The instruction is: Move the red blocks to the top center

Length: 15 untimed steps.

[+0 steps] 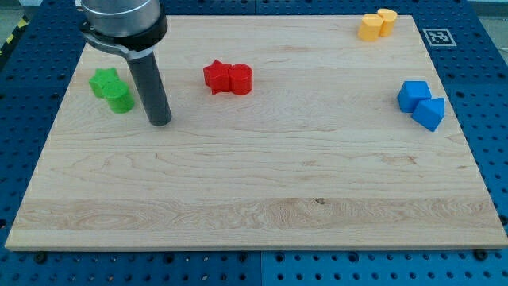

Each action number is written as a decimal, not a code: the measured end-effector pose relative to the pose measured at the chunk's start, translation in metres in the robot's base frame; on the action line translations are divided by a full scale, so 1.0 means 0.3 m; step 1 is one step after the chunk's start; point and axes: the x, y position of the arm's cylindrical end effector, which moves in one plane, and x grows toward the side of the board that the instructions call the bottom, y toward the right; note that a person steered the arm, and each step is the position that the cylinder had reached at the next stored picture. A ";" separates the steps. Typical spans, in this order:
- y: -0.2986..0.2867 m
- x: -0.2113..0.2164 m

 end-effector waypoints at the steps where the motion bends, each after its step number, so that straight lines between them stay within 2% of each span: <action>1: 0.006 -0.031; 2: 0.064 -0.121; 4: 0.155 -0.128; 6: 0.255 -0.223; 9: 0.317 -0.352; 10: 0.350 -0.442; 11: 0.362 -0.454; 12: 0.326 -0.535; 14: 0.477 -0.528; 15: 0.497 -0.390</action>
